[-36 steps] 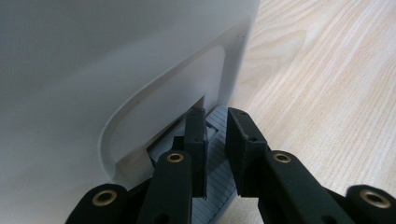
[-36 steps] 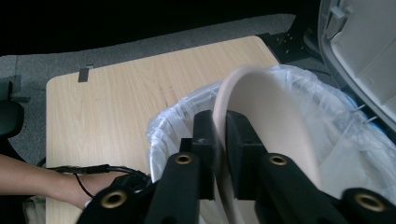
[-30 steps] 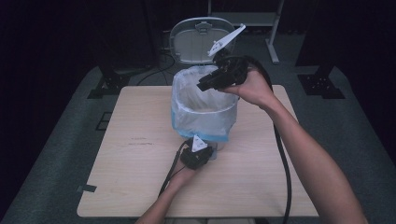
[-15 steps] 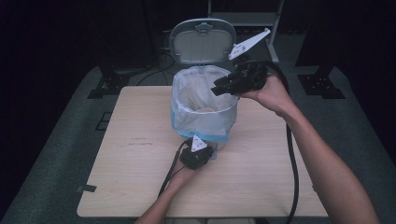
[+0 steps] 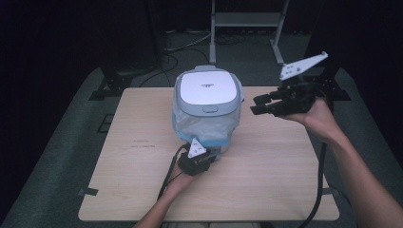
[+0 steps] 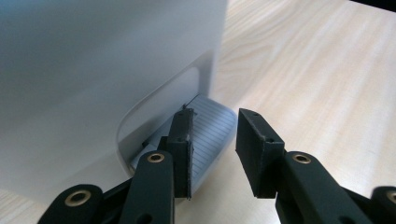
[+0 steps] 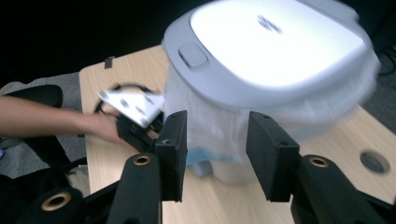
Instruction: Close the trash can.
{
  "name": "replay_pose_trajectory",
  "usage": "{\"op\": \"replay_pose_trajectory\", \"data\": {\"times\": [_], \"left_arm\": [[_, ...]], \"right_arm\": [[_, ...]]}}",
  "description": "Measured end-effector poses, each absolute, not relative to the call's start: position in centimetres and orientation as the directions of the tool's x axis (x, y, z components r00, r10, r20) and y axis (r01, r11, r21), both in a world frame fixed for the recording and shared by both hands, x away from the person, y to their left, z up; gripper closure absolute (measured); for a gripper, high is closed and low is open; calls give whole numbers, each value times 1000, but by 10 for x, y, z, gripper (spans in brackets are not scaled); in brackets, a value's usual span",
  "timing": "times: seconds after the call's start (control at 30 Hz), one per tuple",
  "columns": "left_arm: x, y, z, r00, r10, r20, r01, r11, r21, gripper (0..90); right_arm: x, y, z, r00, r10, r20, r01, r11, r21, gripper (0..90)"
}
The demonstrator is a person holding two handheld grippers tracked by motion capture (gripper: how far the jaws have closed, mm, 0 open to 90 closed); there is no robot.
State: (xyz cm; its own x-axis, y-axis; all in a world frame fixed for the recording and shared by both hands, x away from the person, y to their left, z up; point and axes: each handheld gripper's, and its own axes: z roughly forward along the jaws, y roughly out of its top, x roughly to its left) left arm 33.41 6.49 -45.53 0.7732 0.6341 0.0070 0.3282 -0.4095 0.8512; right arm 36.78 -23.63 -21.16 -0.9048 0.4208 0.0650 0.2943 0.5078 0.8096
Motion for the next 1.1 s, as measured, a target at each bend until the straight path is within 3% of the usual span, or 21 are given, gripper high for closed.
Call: {"op": "replay_pose_trajectory", "data": {"times": [0.53,1.1], "left_arm": [[311,103,-432,783,621,40,299,-431,851,529],[304,165,-432,701,714,2,339,-336,879,369]], "right_arm": [[343,-302,-286,-828,546,128,392,401,828,428],[327,-328,-347,-775,611,164,444,340,829,346]]}}
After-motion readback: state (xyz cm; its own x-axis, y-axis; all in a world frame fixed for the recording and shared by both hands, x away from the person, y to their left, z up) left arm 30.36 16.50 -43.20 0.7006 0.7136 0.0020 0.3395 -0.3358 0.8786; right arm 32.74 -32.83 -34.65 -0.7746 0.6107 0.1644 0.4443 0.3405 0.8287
